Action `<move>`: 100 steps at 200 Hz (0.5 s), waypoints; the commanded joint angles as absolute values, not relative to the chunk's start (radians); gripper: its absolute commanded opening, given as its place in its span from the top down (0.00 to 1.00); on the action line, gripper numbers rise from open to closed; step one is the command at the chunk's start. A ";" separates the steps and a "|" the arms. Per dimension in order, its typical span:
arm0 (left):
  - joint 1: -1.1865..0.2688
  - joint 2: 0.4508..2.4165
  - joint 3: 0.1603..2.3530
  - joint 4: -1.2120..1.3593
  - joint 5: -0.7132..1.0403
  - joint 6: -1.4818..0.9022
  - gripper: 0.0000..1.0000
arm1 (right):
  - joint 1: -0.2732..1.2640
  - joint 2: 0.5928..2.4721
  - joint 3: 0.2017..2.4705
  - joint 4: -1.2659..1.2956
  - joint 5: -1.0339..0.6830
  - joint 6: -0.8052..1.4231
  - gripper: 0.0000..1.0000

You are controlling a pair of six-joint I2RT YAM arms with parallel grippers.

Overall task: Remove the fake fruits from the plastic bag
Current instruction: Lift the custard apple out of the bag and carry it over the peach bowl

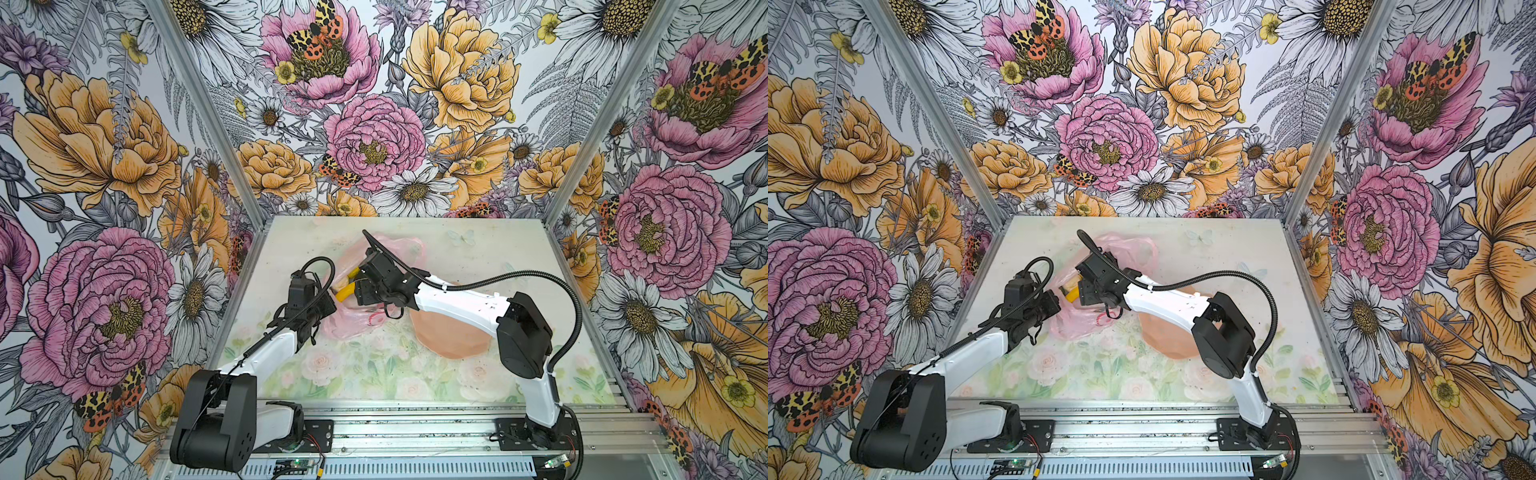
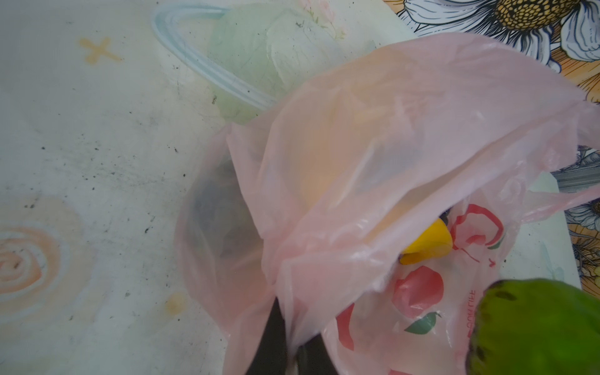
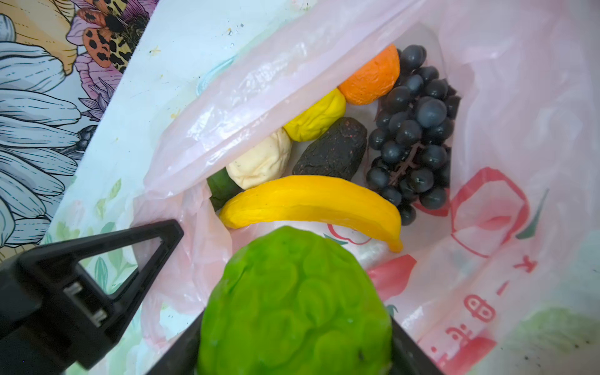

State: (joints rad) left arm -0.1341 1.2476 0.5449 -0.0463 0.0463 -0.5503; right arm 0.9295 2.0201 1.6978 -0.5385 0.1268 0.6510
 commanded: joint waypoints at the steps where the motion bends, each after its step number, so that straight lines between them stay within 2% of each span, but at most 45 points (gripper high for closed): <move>1: -0.124 1.239 0.541 -0.022 0.051 -0.549 0.92 | 0.939 1.936 1.645 -0.531 0.164 0.632 0.32; 49: -0.124 1.248 0.546 -0.023 0.065 -0.550 0.92 | 0.933 1.816 1.521 -0.532 0.184 0.621 0.32; 100: -0.123 1.264 0.551 -0.019 0.075 -0.548 0.92 | 0.860 1.600 1.291 -0.541 0.227 0.649 0.33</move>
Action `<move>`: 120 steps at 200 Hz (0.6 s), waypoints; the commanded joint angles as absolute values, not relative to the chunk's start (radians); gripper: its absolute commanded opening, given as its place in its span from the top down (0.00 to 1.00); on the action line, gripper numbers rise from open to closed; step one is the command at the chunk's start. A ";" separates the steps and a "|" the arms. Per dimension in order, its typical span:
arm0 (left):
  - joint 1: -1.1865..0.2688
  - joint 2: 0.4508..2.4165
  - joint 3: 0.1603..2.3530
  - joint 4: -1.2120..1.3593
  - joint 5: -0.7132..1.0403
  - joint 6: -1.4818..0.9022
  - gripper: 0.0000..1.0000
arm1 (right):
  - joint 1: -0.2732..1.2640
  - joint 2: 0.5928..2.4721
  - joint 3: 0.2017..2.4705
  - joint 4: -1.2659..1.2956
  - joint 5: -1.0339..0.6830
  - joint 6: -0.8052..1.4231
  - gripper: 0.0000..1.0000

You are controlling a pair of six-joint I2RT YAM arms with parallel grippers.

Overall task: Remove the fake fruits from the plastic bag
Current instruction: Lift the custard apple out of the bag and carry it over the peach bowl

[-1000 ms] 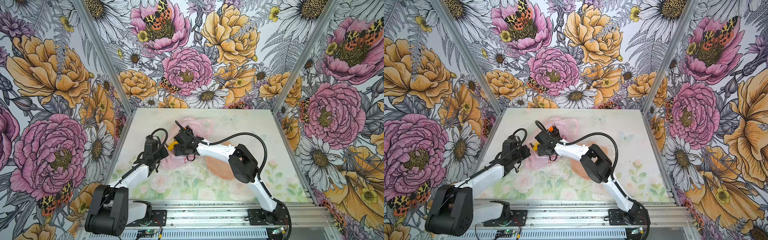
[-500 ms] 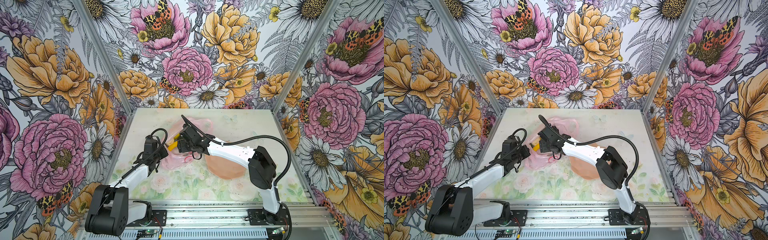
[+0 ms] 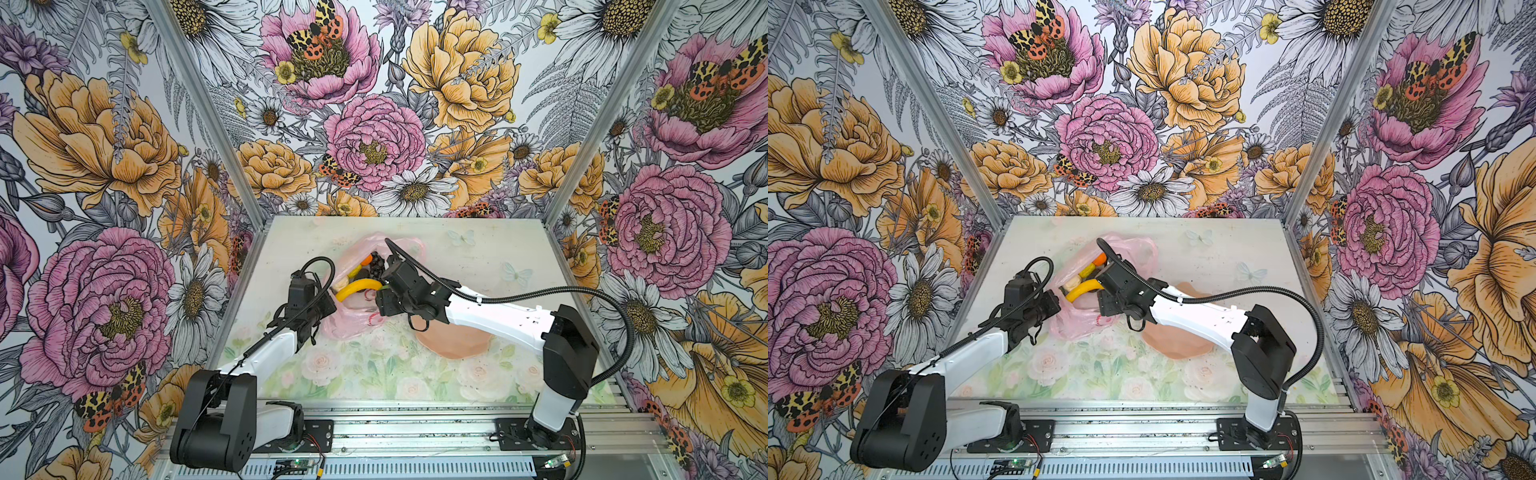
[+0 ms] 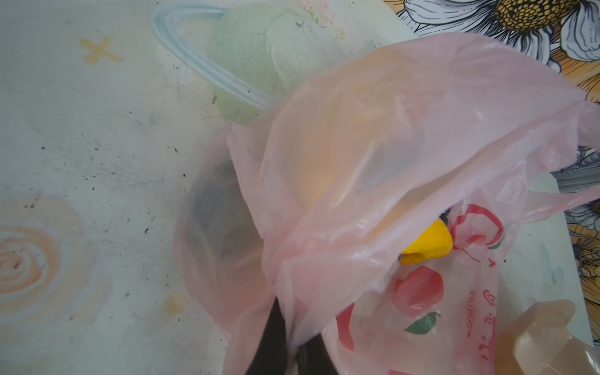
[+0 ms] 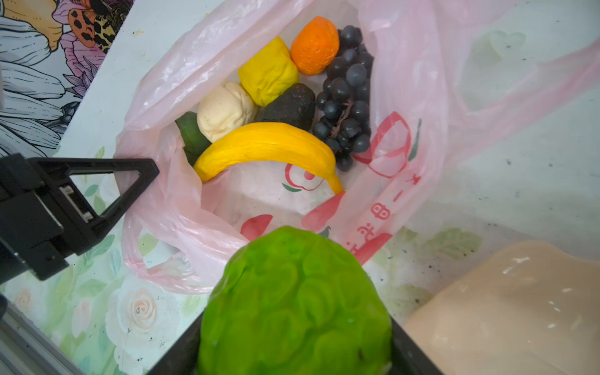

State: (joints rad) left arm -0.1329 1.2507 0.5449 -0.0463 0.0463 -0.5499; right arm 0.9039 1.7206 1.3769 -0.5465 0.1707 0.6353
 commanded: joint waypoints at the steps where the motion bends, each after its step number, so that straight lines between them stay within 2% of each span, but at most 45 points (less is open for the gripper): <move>1: -0.123 1.263 0.551 -0.020 0.076 -0.548 0.92 | 0.858 1.597 1.286 -0.541 0.229 0.650 0.33; 64: -0.127 1.258 0.545 -0.009 0.067 -0.545 0.92 | 0.740 1.416 1.063 -0.586 0.239 0.686 0.34; 120: -0.130 1.269 0.544 -0.002 0.067 -0.548 0.92 | 0.688 1.446 0.980 -0.586 0.250 0.687 0.34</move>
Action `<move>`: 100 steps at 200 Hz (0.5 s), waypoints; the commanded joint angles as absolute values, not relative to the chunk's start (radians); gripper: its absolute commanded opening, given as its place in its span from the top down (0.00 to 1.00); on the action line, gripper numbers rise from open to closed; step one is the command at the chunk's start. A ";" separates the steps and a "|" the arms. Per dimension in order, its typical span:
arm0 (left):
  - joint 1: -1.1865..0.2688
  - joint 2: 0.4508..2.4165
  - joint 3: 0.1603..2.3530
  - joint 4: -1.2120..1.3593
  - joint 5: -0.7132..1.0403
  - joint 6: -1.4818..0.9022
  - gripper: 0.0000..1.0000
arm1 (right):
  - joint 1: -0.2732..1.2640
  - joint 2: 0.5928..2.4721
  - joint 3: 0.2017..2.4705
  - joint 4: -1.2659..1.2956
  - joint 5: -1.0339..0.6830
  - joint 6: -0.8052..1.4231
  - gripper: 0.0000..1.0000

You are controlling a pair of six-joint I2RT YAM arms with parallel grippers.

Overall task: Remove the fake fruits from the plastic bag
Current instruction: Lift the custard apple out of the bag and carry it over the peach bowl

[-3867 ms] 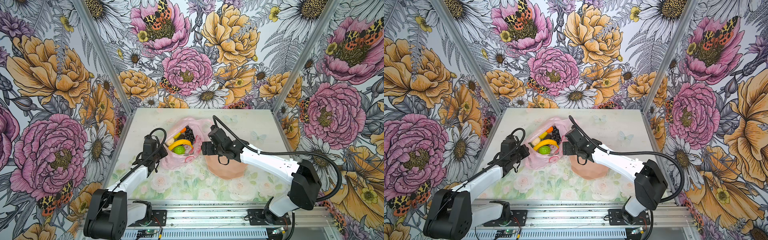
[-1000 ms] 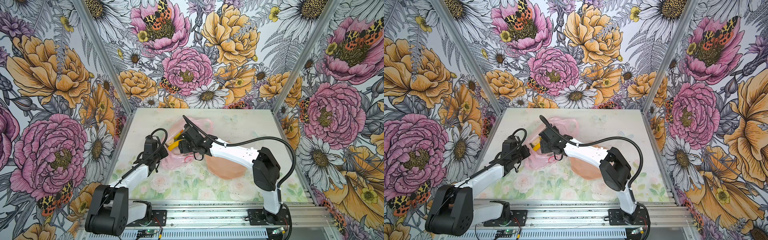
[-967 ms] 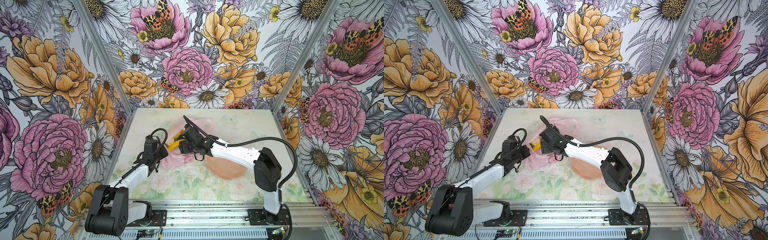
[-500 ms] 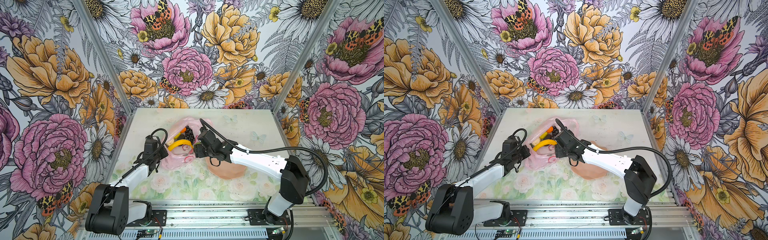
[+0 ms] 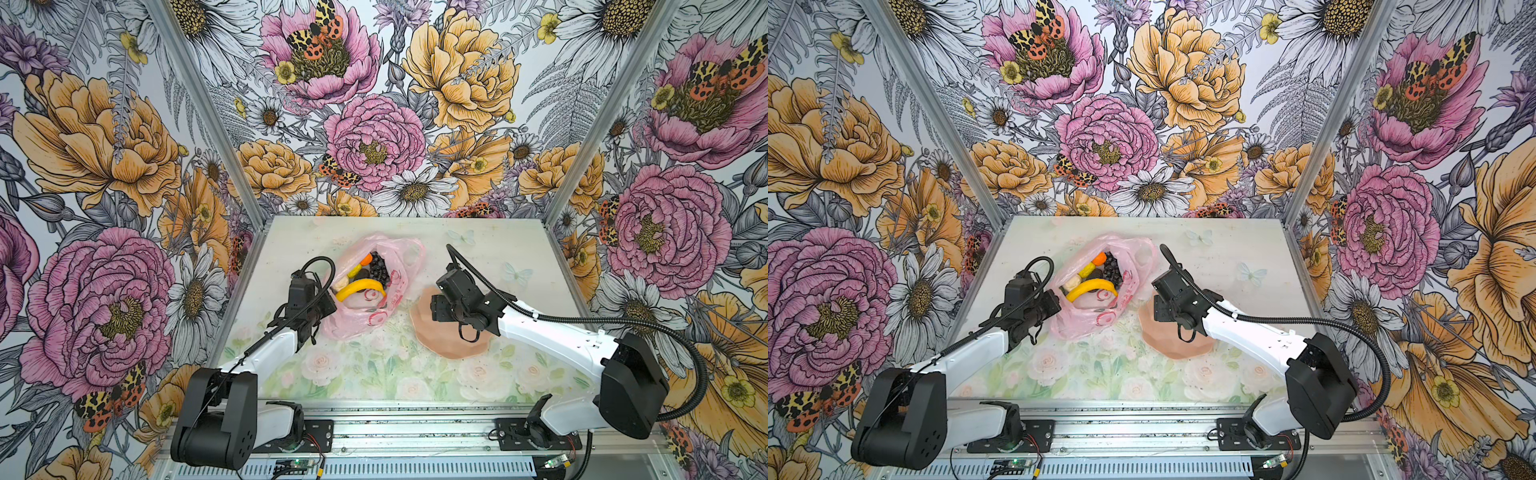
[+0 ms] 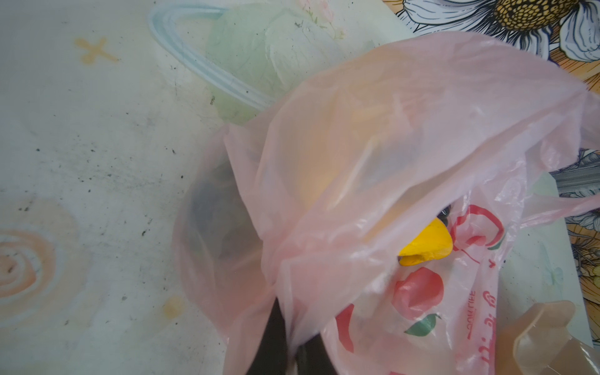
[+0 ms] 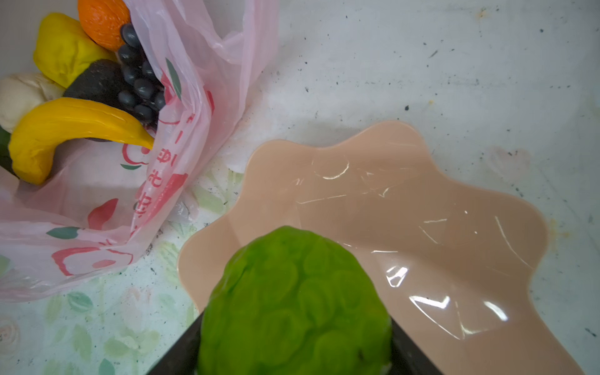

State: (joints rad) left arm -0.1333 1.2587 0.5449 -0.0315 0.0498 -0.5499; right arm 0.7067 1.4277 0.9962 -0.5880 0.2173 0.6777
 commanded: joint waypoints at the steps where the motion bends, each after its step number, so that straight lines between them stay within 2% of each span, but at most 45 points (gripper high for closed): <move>1: -0.130 1.269 0.544 -0.002 0.068 -0.549 0.92 | 0.688 1.448 0.979 -0.586 0.251 0.687 0.34; 100: -0.132 1.279 0.547 0.000 0.068 -0.548 0.92 | 0.655 1.567 0.979 -0.578 0.275 0.691 0.33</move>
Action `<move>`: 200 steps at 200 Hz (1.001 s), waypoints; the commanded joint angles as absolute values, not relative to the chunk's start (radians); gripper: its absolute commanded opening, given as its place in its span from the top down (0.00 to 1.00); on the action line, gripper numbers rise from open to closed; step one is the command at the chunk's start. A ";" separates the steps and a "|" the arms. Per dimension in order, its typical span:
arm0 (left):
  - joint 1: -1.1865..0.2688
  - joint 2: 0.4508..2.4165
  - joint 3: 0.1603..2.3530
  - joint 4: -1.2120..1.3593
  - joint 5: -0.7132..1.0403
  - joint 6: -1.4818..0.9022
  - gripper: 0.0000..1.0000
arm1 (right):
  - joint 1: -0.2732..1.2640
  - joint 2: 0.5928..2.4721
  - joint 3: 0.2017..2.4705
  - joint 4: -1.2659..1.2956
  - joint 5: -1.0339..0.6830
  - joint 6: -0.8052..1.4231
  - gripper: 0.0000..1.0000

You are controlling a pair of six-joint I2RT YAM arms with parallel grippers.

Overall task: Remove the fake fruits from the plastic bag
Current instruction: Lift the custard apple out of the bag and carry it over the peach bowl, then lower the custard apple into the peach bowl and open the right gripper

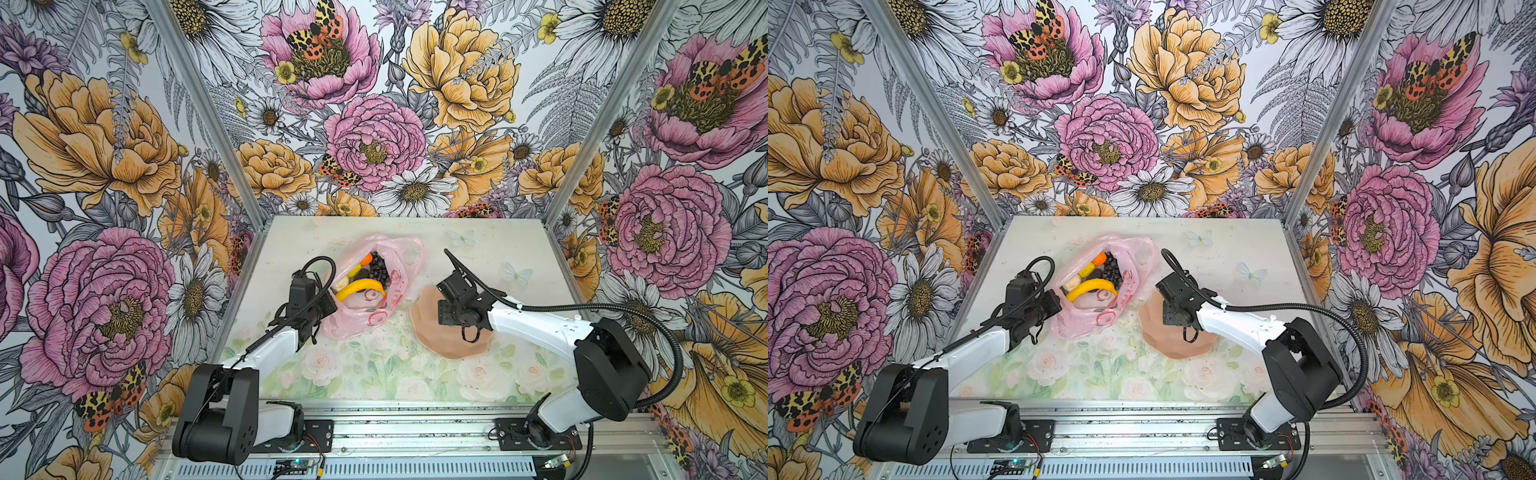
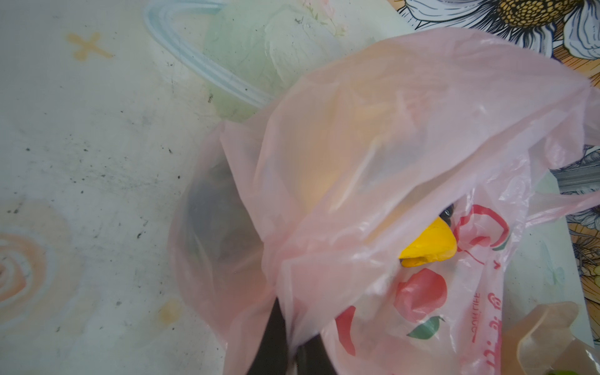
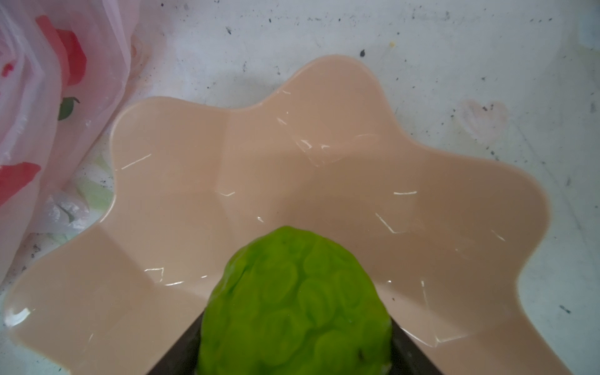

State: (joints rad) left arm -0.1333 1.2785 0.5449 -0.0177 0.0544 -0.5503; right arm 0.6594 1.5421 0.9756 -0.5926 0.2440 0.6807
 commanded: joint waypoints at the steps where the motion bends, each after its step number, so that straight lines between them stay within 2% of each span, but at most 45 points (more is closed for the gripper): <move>1: -0.132 1.279 0.547 0.000 0.068 -0.548 0.92 | 0.655 1.569 0.979 -0.578 0.275 0.691 0.33; 97: -0.132 1.264 0.543 -0.002 0.066 -0.550 0.93 | 0.650 1.641 1.003 -0.574 0.287 0.693 0.23; 135: -0.130 1.269 0.545 -0.003 0.068 -0.553 0.93 | 0.653 1.605 0.999 -0.576 0.288 0.692 0.18; 166: -0.130 1.259 0.539 -0.003 0.054 -0.551 0.93 | 0.653 1.576 1.004 -0.578 0.276 0.670 0.07; 200: -0.130 1.255 0.540 -0.004 0.068 -0.557 0.93 | 0.660 1.522 1.008 -0.583 0.300 0.672 0.05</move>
